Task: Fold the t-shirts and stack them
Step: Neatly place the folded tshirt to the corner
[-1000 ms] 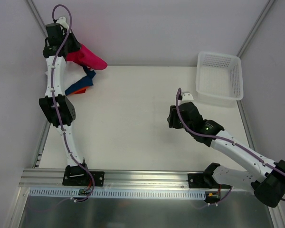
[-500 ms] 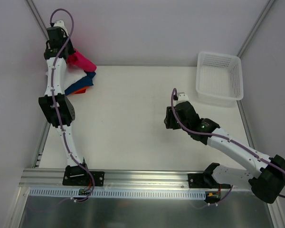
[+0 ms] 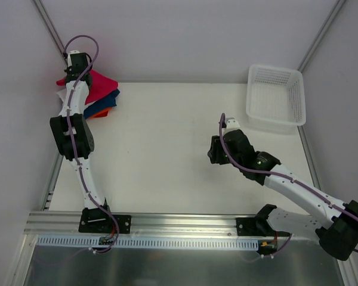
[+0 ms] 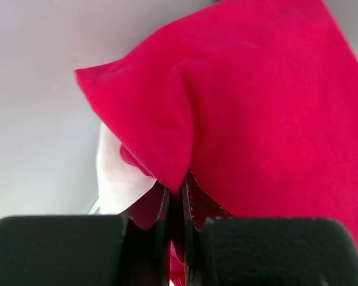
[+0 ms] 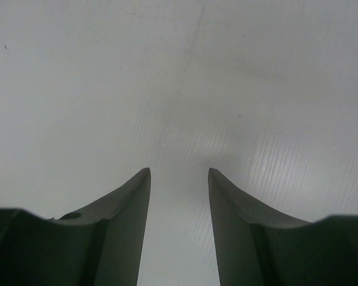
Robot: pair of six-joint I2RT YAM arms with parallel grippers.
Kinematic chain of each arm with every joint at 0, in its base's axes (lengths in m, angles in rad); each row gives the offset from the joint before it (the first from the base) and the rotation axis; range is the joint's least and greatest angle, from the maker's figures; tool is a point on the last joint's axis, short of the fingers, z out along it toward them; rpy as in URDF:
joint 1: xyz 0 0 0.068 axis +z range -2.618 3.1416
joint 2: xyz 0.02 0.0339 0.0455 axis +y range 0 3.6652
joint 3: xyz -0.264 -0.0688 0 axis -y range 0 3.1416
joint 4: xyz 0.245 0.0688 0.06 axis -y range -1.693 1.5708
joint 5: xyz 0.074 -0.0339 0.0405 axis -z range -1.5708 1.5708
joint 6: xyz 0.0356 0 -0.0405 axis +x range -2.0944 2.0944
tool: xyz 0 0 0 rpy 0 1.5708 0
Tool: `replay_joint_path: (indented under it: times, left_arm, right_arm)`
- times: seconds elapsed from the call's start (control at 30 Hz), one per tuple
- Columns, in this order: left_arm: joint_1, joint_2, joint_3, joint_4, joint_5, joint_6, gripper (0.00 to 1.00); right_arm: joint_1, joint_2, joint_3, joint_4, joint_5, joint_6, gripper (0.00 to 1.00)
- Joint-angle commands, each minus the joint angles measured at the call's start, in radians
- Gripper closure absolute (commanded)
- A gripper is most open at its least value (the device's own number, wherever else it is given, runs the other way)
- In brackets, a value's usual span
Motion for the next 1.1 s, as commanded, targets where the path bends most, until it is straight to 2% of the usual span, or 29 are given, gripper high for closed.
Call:
replay_joint_path:
  times: [0.0,0.23,0.47,0.53,0.57,0.6,0.7,0.73,0.77,0.8,1.07]
  left_arm:
    - [0.015,-0.085,-0.015,0.039,-0.219,-0.002,1.00]
    - [0.044,-0.068,-0.039,0.039,-0.324,-0.002,1.00]
    - [0.047,0.009,-0.027,0.037,-0.333,0.026,1.00]
    - [0.045,0.022,-0.033,0.037,-0.306,0.026,0.90]
    - [0.045,0.026,-0.036,0.037,-0.298,0.023,0.81]
    - [0.044,0.032,-0.039,0.037,-0.287,0.021,0.59]
    - [0.041,0.035,-0.039,0.036,-0.261,0.018,0.31]
    - [0.041,0.032,-0.039,0.034,-0.247,0.015,0.12]
    - [0.039,0.032,-0.041,0.033,-0.244,0.012,0.04]
    - [0.038,0.023,-0.042,0.031,-0.244,0.008,0.01]
    - [-0.028,-0.083,-0.019,0.031,-0.272,0.009,0.01]
  right_arm:
    - [-0.007,-0.016,-0.004,0.011,-0.010,-0.015,0.53]
    - [-0.016,-0.025,-0.008,0.012,-0.029,-0.027,0.53]
    - [-0.036,-0.051,-0.030,0.012,-0.034,-0.029,0.53]
    - [-0.039,-0.058,-0.036,0.012,-0.034,-0.029,0.53]
    - [-0.039,-0.059,-0.037,0.011,-0.034,-0.029,0.53]
    - [-0.041,-0.059,-0.037,0.009,-0.035,-0.029,0.53]
    - [-0.042,-0.061,-0.040,0.009,-0.037,-0.027,0.53]
    - [-0.044,-0.059,-0.040,0.012,-0.037,-0.027,0.53]
    - [-0.044,-0.058,-0.040,0.011,-0.037,-0.026,0.53]
    - [-0.044,-0.052,-0.040,0.009,-0.037,-0.026,0.53]
    - [-0.044,-0.041,-0.053,0.021,-0.047,-0.018,0.53]
